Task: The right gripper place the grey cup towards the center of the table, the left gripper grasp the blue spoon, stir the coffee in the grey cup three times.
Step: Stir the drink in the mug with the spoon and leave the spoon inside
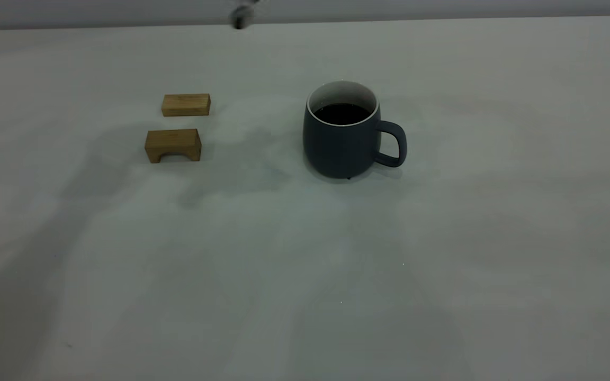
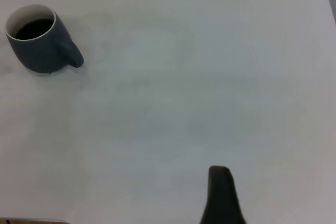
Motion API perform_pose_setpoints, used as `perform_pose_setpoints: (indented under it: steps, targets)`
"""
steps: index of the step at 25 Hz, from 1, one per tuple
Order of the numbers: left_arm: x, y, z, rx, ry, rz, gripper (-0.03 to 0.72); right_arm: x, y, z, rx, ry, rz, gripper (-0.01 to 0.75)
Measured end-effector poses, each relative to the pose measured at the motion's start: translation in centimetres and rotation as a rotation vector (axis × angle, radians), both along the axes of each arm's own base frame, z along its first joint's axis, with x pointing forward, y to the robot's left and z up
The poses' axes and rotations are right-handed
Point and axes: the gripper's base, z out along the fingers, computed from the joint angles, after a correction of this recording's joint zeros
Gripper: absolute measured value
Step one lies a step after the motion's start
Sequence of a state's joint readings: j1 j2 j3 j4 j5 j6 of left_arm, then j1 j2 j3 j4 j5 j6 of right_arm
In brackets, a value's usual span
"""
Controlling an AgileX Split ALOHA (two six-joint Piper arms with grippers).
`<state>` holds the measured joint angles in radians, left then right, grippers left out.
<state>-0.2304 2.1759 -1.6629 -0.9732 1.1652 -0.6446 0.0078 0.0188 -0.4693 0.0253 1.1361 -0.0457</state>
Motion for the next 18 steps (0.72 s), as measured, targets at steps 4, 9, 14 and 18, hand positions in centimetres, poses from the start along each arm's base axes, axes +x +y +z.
perform_pose_setpoints:
  steps: [4,9,14,18]
  targets:
    - [0.8,-1.1,-0.5,-0.158,0.158,0.138,0.141,0.0,0.0,0.0,0.000,0.000,0.000,0.582]
    - [1.0,-2.7,-2.9,-0.210,0.271,0.180,0.141,0.0,0.0,0.0,0.000,0.000,0.000,0.582]
    - [1.1,-4.5,-6.4,-0.222,0.400,0.250,0.141,0.0,0.0,0.0,0.000,0.000,0.000,0.582]
    - [1.3,-5.3,-8.9,-0.247,0.466,0.315,0.140,0.0,0.0,0.0,0.000,0.000,0.000,0.582]
